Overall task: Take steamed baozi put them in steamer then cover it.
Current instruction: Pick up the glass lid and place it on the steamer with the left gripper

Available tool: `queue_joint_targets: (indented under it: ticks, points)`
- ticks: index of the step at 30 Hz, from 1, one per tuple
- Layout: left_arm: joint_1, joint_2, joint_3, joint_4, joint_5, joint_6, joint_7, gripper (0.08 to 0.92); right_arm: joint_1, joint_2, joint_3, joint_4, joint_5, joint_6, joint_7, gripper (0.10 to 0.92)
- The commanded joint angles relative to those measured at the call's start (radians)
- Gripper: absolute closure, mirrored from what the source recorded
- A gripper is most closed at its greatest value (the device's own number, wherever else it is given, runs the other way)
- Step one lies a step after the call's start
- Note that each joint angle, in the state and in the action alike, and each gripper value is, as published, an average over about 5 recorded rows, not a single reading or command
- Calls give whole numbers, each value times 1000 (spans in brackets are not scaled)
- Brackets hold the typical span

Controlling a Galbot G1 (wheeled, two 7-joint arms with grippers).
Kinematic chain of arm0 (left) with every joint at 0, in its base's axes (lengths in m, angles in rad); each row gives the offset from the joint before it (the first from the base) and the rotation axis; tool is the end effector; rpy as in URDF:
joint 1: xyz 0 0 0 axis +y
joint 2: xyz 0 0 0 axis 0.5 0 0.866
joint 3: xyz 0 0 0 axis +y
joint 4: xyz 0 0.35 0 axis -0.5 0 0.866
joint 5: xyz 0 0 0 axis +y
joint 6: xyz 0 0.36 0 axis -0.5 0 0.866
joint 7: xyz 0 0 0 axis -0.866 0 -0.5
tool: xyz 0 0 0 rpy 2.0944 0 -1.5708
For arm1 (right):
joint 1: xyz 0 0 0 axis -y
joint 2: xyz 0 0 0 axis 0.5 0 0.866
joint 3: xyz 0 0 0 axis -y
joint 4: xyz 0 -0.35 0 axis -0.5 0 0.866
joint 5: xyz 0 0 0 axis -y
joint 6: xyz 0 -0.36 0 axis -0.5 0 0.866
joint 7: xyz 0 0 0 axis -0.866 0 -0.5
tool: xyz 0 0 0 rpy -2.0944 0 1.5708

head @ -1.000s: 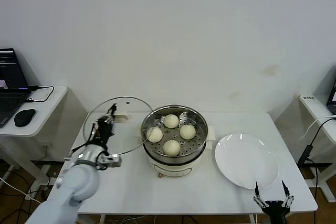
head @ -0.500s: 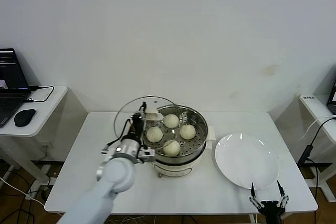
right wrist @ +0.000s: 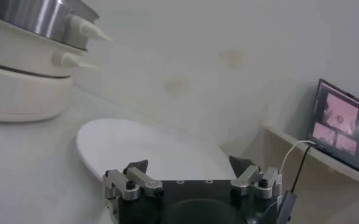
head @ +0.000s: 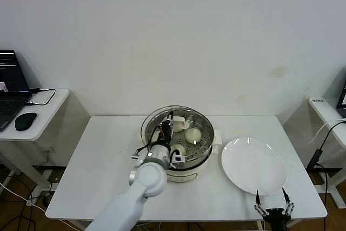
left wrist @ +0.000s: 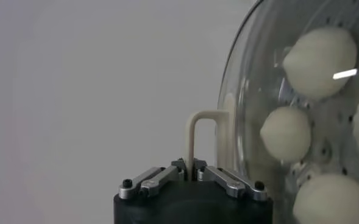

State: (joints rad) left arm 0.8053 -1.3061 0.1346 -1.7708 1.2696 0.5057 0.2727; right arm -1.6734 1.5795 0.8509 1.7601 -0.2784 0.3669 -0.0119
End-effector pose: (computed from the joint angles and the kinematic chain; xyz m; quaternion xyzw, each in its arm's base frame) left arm 0.3489 -0.1354 -0.2489 0.0885 0.7201 0.6864 0.0507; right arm 0.1053 -0.1112 -0.4257 -0.0769 -0.9725 0.2120 0.0583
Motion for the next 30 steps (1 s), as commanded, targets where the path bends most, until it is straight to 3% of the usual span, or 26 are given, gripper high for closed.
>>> queue_joint_targets:
  ticks: [1, 26, 30]
  points:
    - [-15, -54, 30, 59, 27, 6, 8, 854, -2, 1, -1, -5, -5, 1, 0, 203]
    - [15, -74, -2, 66, 66, -16, -9, 851, 0, -1, -10, -19, -5, 4, -4, 203]
    - [28, -68, -15, 28, 63, -16, -11, 780, 1, 0, -14, -21, -5, 3, -5, 203]
